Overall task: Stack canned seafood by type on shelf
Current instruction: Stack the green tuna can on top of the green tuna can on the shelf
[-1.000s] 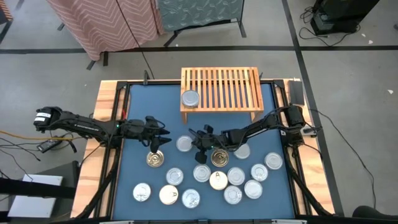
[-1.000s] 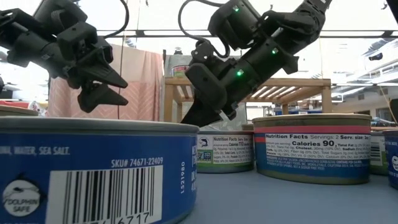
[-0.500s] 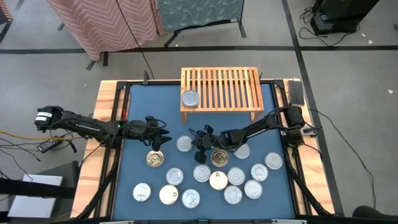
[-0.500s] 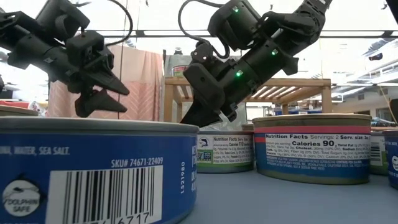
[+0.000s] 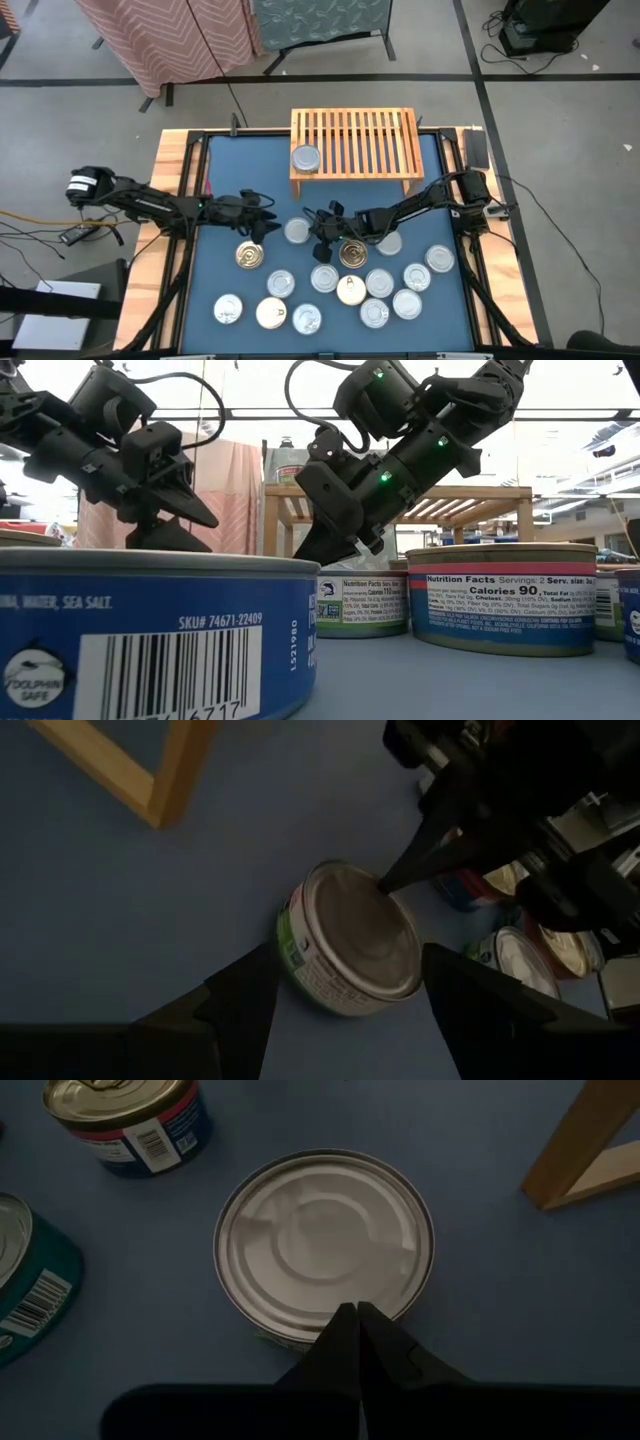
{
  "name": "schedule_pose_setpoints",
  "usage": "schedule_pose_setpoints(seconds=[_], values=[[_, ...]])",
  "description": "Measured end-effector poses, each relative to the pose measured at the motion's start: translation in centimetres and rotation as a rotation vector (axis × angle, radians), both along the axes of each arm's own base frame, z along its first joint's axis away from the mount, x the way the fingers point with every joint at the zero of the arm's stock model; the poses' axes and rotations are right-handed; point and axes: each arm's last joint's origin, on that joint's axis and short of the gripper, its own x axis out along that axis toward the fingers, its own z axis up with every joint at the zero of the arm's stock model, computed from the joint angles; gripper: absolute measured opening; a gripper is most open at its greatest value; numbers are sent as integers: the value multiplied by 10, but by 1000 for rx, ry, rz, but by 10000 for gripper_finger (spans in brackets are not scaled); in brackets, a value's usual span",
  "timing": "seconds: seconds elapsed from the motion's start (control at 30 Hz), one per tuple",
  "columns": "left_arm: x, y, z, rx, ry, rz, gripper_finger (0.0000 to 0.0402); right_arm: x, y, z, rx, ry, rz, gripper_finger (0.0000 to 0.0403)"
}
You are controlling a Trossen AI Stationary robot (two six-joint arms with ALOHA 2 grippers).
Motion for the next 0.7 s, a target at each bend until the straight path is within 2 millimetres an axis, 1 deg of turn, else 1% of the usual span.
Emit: schedule_pose_setpoints(seconds=[0.13,0.37,0.53,0.7], values=[[1,0,-4,-61,15,37,250,0,0,0,-2,1,-2,0],[2,0,-16,-281,69,182,250,-1,0,-1,-7,4,-16,0],[3,0,-25,-361,109,240,251,-1,0,-1,-10,7,-19,0],[9,0,-24,-428,56,239,251,-1,0,-1,-11,7,-20,0]])
